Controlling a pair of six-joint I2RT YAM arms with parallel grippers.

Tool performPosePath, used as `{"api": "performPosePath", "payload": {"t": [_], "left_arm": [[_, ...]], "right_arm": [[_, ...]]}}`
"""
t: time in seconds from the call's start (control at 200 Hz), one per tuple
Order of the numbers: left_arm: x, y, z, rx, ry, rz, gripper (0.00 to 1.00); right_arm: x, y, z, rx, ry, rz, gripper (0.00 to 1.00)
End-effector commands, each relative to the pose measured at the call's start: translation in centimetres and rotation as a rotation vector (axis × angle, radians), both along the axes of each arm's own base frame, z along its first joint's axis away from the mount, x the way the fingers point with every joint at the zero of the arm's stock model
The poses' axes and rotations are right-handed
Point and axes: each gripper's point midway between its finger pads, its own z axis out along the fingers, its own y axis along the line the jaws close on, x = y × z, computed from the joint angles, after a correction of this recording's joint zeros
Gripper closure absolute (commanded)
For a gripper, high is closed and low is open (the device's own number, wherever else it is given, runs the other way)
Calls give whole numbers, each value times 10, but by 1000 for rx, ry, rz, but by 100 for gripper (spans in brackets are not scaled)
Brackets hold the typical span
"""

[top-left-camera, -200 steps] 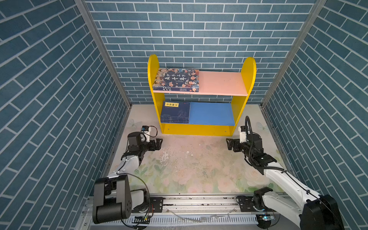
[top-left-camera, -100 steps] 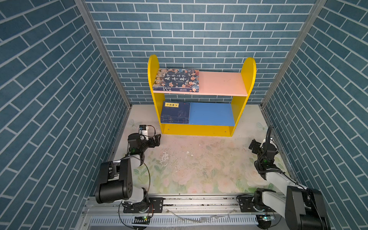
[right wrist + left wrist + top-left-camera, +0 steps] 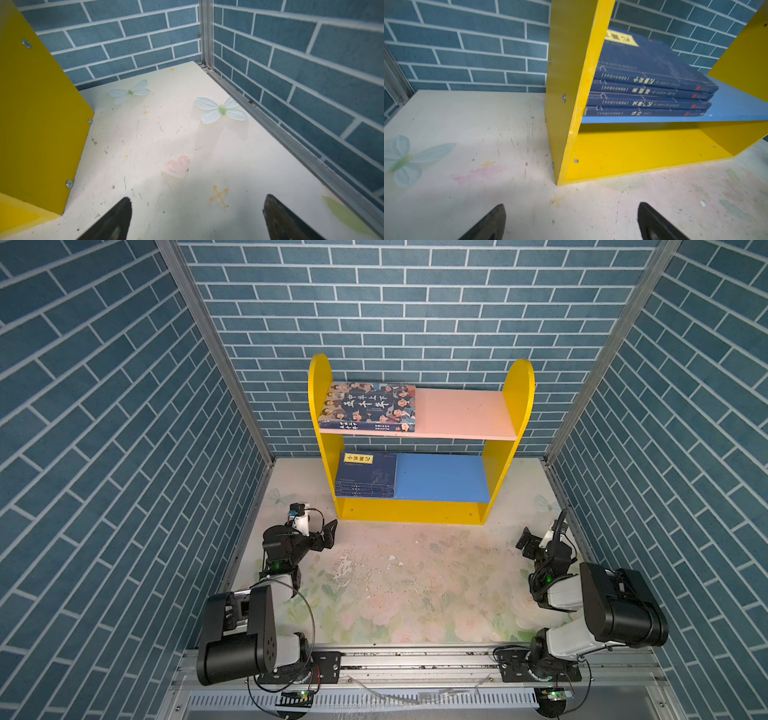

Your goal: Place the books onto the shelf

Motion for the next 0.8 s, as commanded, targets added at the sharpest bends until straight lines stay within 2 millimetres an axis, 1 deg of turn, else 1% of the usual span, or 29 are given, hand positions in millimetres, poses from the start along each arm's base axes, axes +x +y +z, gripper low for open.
{"api": "performPosePath", "payload": {"t": [0.0, 0.06, 0.2, 0.285, 0.405, 0.46, 0.59, 0.665, 0.795], "left_arm": [[0, 5, 3, 5, -30, 13, 0], [-3, 6, 5, 8, -48, 25, 0], [-12, 3, 8, 24, -84, 16, 0], [-11, 8, 9, 51, -83, 30, 0], [-9, 12, 21, 34, -97, 50, 0], [-6, 12, 22, 28, -95, 51, 0], [-3, 18, 17, 42, -106, 78, 0], [-2, 19, 7, 42, -91, 80, 0], [-2, 25, 6, 46, -140, 107, 0]], "right_arm": [[3, 2, 22, -14, -106, 28, 1], [6, 4, 22, -15, -105, 44, 1], [7, 5, 22, -15, -99, 46, 1], [7, 4, 22, -16, -92, 46, 1], [7, 4, 22, -16, -93, 44, 1], [7, 4, 21, -18, -90, 45, 1], [7, 4, 22, -18, -94, 46, 1], [7, 4, 22, -18, -93, 44, 1], [7, 4, 21, -18, -92, 44, 1]]}}
